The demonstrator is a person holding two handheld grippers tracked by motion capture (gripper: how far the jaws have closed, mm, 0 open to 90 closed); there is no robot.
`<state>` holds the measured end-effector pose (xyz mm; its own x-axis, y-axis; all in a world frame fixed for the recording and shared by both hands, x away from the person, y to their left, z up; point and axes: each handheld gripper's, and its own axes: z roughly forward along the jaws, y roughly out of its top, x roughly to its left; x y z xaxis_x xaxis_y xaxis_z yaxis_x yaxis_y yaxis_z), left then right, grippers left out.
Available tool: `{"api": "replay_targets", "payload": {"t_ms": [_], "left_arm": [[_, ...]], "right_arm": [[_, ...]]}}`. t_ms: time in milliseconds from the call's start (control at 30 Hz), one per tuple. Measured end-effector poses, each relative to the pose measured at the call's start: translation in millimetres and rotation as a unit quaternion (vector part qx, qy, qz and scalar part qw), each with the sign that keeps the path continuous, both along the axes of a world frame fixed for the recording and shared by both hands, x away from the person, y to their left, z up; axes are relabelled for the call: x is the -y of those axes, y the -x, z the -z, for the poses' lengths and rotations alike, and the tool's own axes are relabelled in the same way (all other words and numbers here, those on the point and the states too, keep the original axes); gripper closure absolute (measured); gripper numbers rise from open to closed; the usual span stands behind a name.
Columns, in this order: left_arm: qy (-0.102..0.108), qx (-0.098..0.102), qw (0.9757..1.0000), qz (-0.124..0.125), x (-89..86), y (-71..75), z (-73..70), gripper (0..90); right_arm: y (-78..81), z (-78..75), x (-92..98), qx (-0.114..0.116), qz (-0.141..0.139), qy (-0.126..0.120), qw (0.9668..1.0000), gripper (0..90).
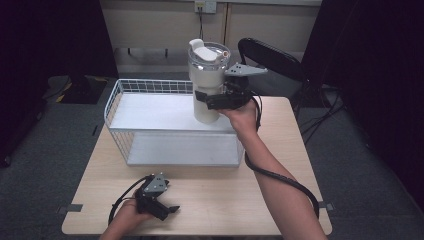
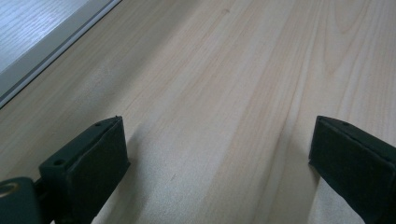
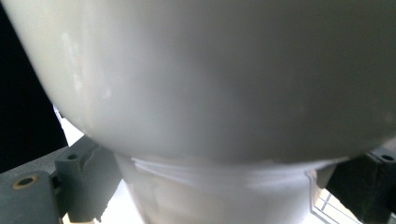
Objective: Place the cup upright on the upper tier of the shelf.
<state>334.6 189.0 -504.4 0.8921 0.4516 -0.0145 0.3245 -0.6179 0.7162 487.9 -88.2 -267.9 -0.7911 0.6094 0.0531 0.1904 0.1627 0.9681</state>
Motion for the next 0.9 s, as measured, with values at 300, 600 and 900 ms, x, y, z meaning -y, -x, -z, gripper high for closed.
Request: {"api": "replay_targets", "payload": {"t_ms": [300,600,900], "left_arm": [[0.000,0.000,1.0000,0.000,0.0,0.0,0.0,3.7],[0.000,0.000,1.0000,0.000,0.0,0.0,0.0,3.7],[0.000,0.000,1.0000,0.000,0.0,0.0,0.0,3.7]], "right_arm": [[-0.2,-1.7,-0.2,-0.006,0.000,0.018,0.9998,8.1],[0.7,3.6,2.4,-0.017,-0.002,0.032,0.9993,7.8],[2.5,3.2,4.6,-0.023,-0.003,0.039,0.9990,8.7]]}}
